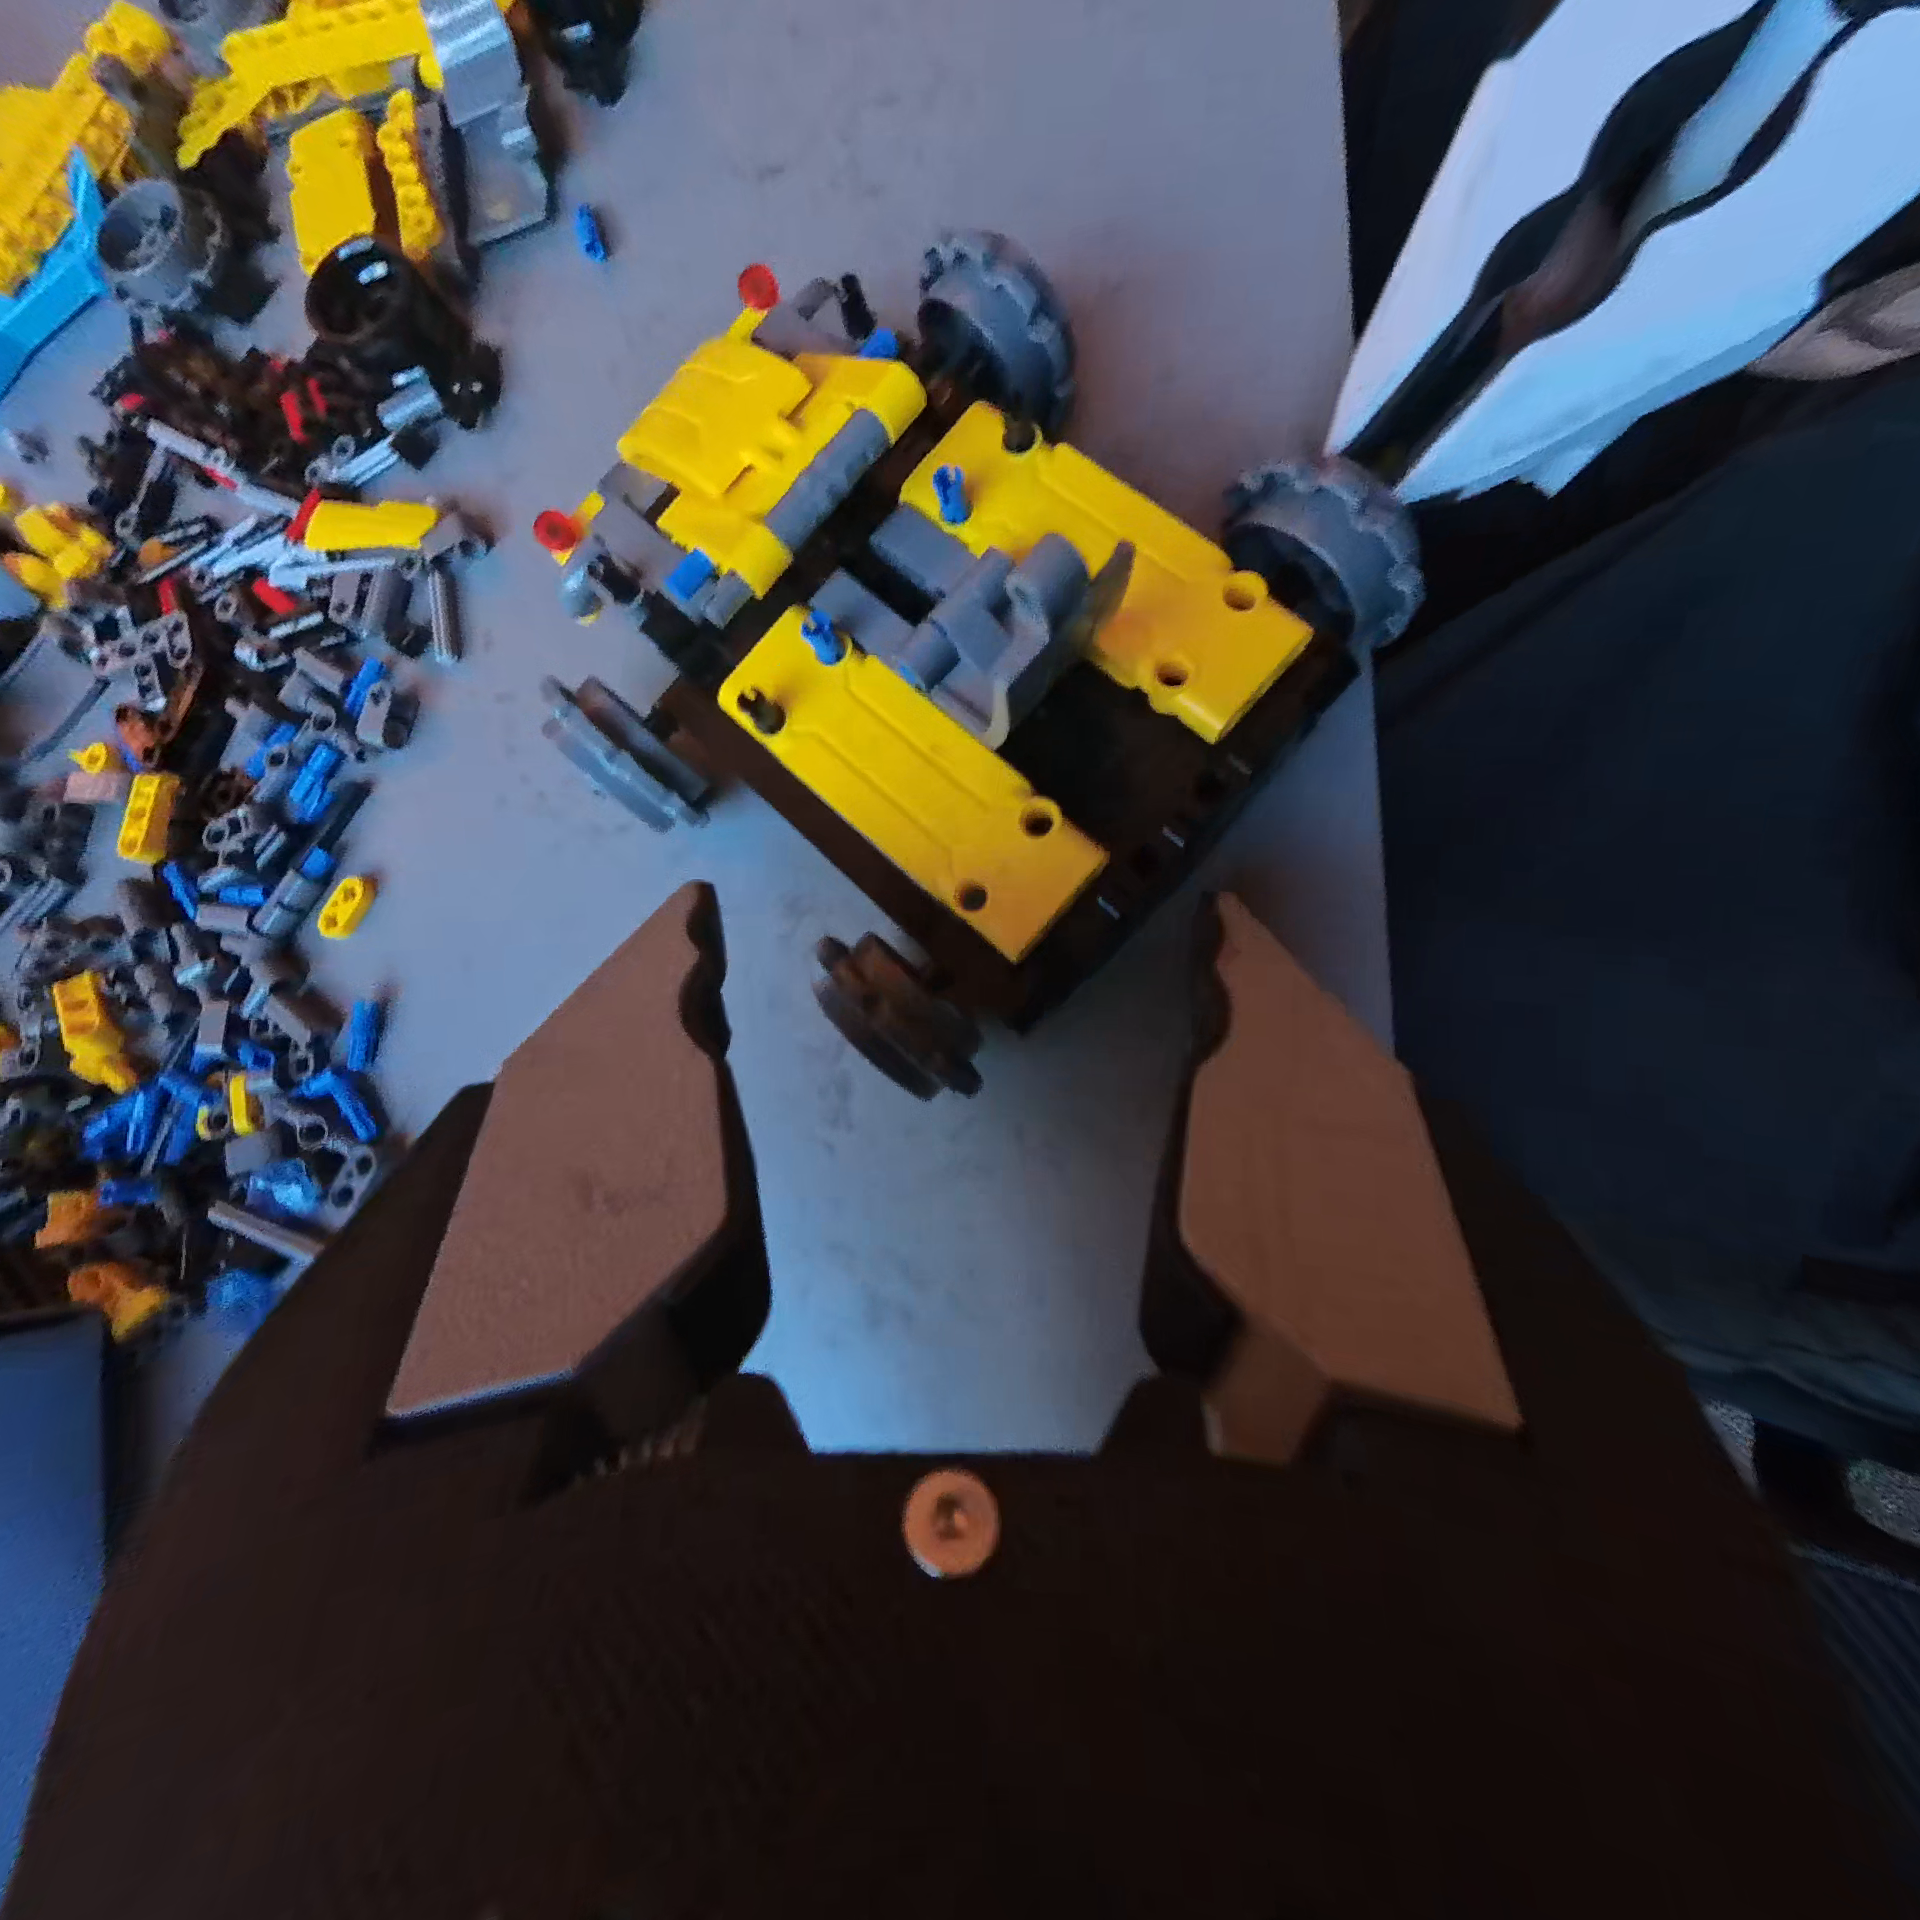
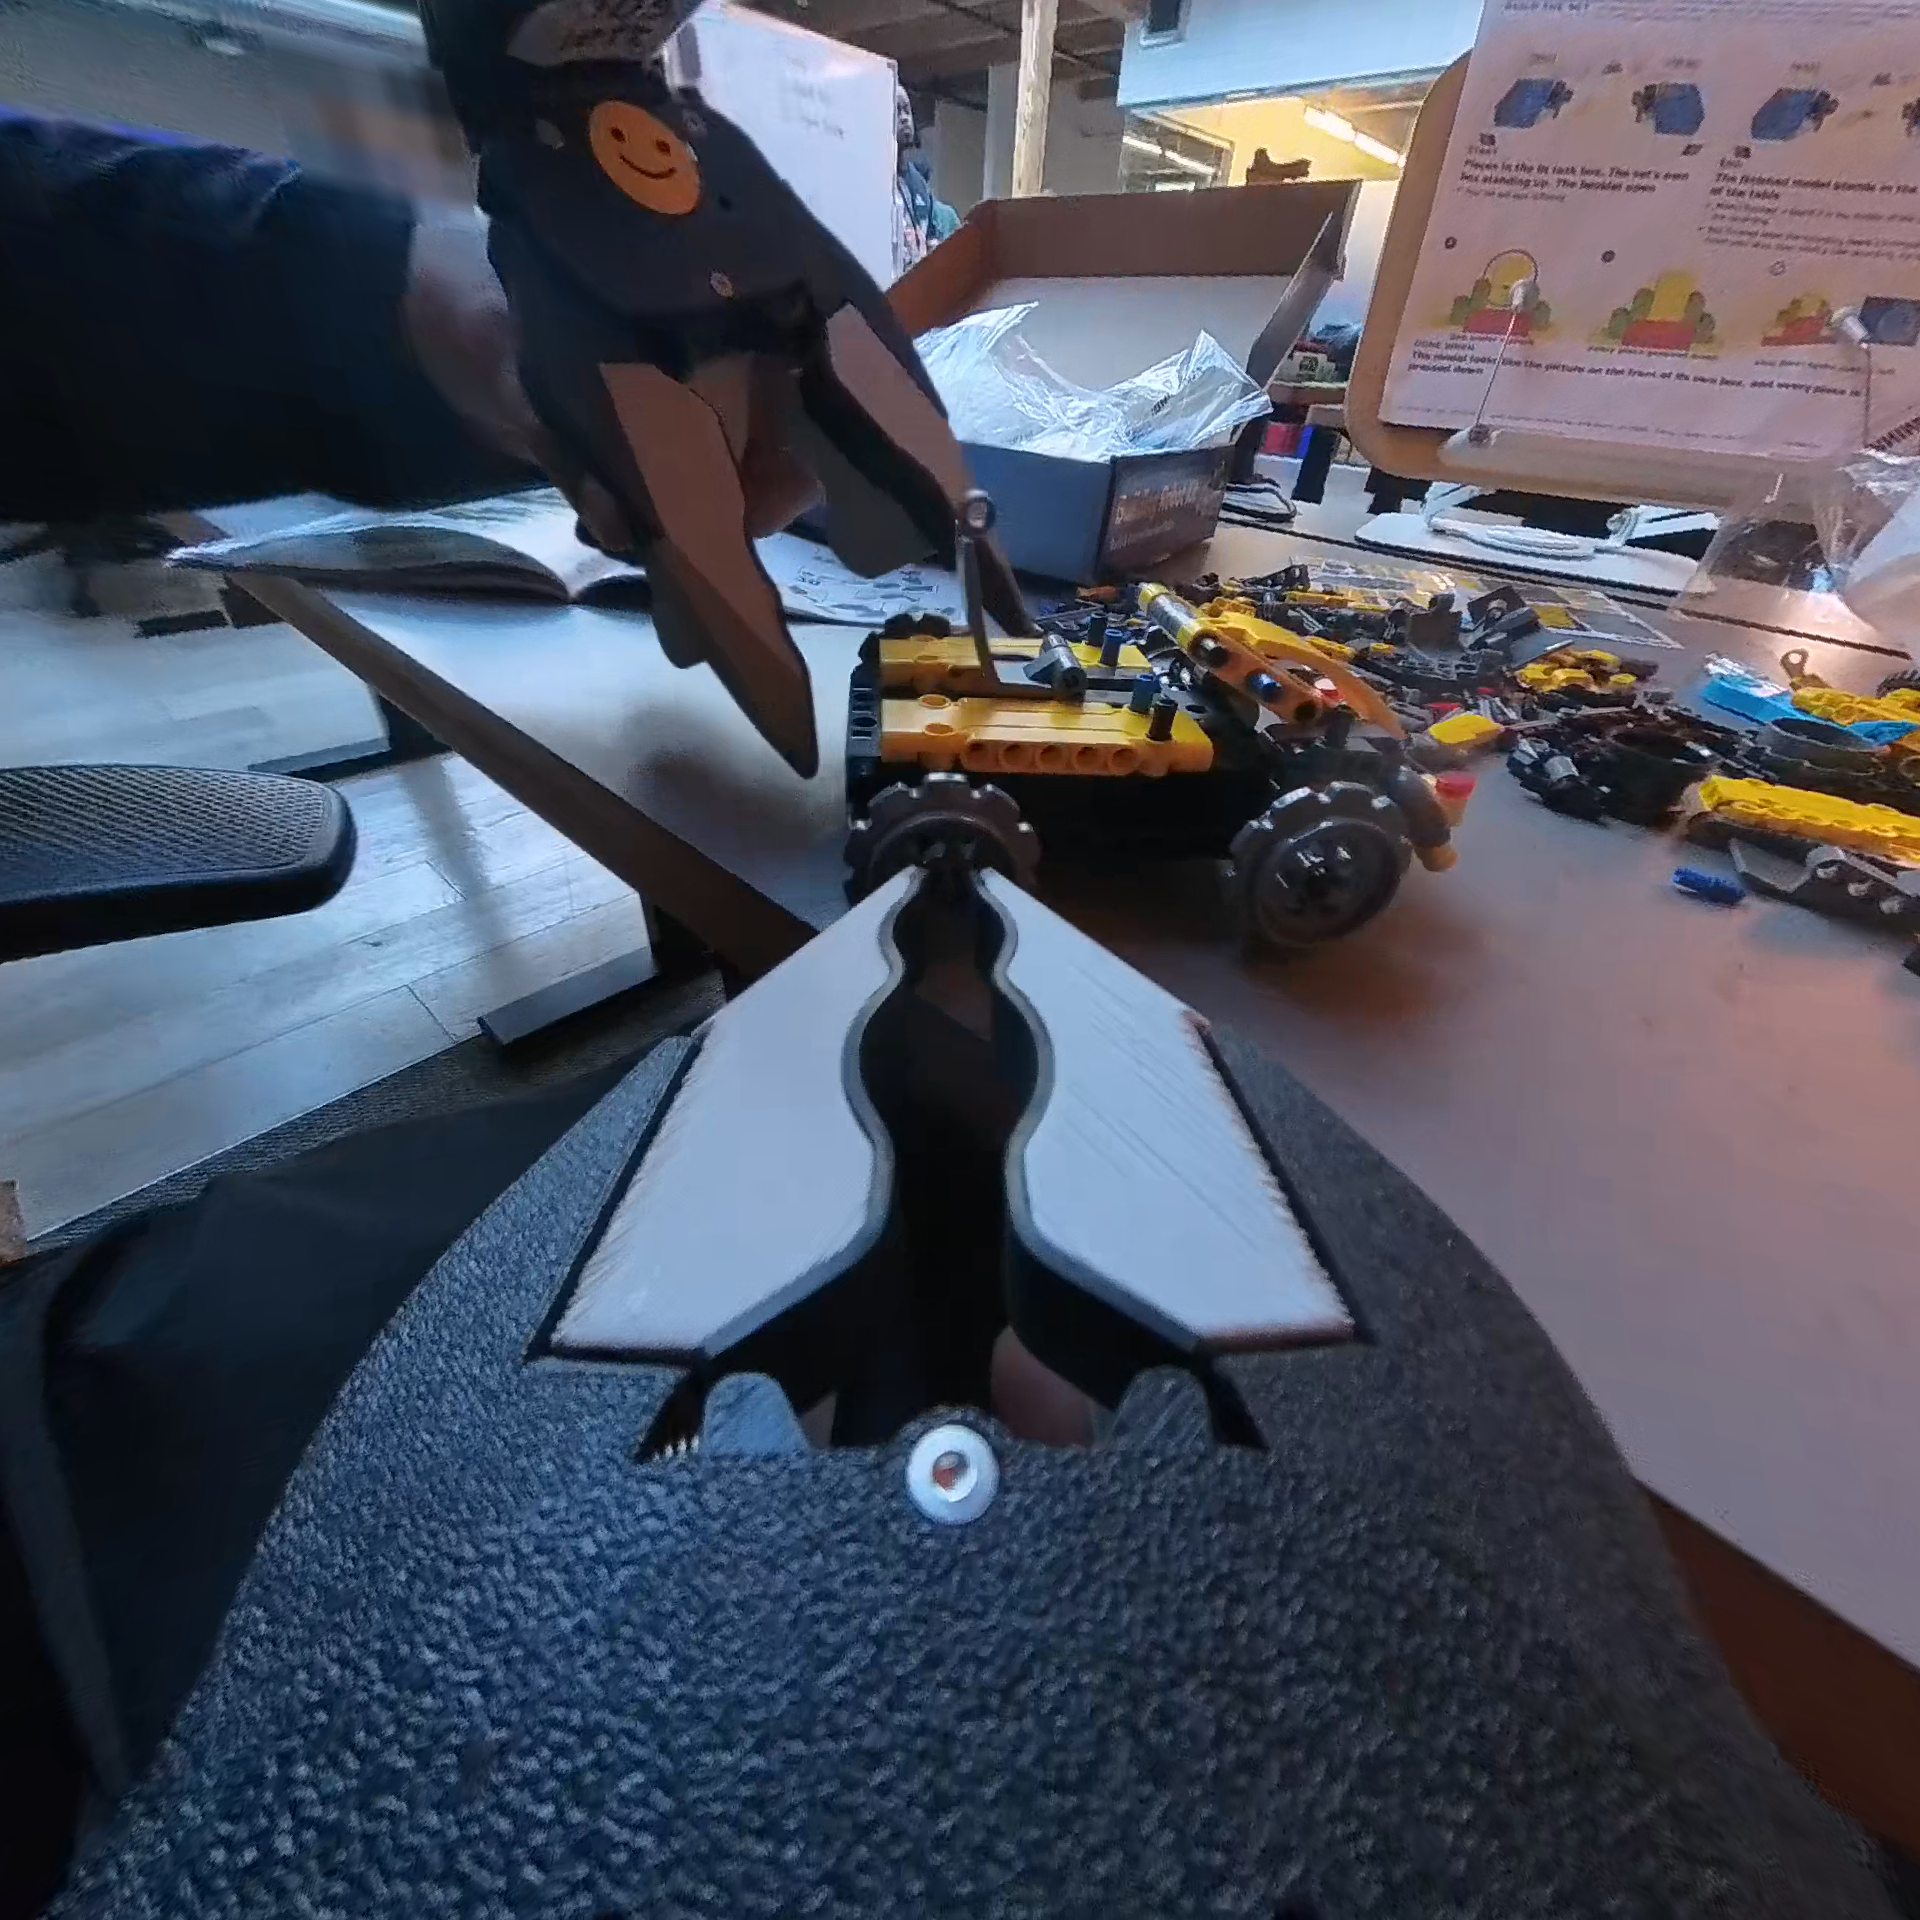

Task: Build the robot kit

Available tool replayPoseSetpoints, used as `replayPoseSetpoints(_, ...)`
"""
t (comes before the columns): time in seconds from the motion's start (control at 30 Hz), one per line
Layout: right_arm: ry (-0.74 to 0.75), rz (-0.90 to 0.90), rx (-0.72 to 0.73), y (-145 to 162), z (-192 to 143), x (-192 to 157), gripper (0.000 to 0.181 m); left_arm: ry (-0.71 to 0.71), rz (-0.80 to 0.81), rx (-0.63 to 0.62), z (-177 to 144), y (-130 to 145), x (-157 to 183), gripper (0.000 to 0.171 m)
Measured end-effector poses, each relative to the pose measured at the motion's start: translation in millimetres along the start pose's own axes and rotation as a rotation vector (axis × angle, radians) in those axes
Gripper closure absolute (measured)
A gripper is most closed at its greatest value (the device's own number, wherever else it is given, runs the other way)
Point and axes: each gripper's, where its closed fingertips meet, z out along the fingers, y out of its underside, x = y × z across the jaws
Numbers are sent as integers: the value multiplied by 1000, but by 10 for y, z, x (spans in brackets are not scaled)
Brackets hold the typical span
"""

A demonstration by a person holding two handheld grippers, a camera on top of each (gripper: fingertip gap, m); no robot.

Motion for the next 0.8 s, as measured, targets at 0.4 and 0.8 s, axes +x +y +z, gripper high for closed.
replayPoseSetpoints(0.4, -31, 39, 16, 80, 44, 13, 174, 102, 13, 43, 202, -40, 51, 89)
replayPoseSetpoints(0.8, -19, 24, 10, 67, 45, 24, 174, 139, -15, 81, 222, -32, 53, 93)
